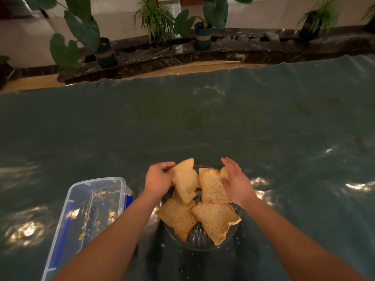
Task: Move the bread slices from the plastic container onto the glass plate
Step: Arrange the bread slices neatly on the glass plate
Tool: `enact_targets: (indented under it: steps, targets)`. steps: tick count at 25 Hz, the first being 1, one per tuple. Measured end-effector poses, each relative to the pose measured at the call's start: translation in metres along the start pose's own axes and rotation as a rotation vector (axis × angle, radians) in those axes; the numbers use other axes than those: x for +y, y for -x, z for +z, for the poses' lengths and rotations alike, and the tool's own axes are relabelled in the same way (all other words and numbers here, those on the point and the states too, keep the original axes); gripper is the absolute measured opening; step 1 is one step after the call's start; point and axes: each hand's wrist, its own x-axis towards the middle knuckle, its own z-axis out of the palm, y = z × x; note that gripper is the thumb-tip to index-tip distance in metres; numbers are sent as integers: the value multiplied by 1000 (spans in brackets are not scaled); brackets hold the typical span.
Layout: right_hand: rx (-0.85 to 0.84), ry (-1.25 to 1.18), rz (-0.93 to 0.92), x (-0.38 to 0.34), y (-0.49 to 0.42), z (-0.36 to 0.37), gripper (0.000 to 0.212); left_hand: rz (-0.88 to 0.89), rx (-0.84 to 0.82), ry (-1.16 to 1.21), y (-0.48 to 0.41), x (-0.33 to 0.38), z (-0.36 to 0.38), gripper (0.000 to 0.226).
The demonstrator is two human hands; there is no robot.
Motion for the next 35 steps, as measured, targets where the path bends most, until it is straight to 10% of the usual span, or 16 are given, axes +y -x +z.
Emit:
enact_targets:
  steps: [8, 13, 20, 35]
  targets:
    - [258, 9, -149, -1, 18, 4, 45, 121, -5, 296, 11, 30, -16, 25]
    - [192, -193, -68, -21, 23, 3, 37, -183, -252, 654, 18, 10, 0, 24]
    - [17, -272, 131, -40, 4, 3, 42, 9, -97, -57, 7, -8, 21, 23]
    - [-35, -171, 98, -47, -5, 17, 23, 15, 127, -161, 17, -25, 5, 32]
